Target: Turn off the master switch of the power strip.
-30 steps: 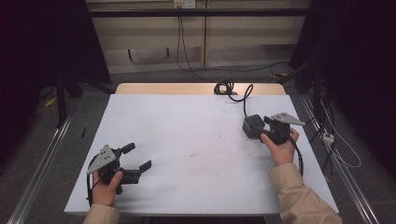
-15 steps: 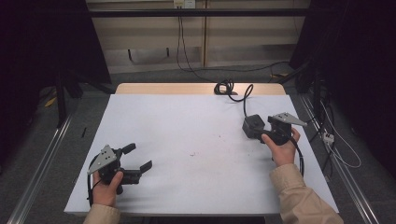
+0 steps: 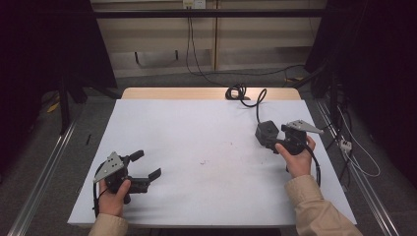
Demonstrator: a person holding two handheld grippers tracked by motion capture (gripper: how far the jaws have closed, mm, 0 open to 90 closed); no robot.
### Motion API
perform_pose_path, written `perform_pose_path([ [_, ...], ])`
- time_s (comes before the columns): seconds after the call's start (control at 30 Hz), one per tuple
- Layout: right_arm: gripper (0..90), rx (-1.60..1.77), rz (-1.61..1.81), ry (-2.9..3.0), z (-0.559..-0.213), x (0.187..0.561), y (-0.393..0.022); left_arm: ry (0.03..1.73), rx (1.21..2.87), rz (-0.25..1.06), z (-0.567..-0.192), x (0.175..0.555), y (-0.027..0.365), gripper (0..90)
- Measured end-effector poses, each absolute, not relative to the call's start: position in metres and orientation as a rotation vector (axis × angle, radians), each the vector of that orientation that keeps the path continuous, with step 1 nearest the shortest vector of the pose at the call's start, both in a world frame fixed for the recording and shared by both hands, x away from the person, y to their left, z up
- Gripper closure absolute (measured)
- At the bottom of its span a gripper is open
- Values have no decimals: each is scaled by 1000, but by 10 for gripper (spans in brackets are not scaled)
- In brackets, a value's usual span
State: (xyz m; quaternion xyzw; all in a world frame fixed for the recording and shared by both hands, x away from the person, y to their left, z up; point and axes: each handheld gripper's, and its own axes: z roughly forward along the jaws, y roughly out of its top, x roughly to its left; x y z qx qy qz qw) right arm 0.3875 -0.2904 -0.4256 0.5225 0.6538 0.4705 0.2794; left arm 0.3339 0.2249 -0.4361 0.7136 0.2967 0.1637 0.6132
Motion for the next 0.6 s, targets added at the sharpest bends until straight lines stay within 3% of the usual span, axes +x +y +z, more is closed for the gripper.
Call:
perform_pose_path([
  [0.6, 96, 1374, 1255, 1784, -427, 380, -286, 689, 1641, 375, -436, 332, 226, 38],
])
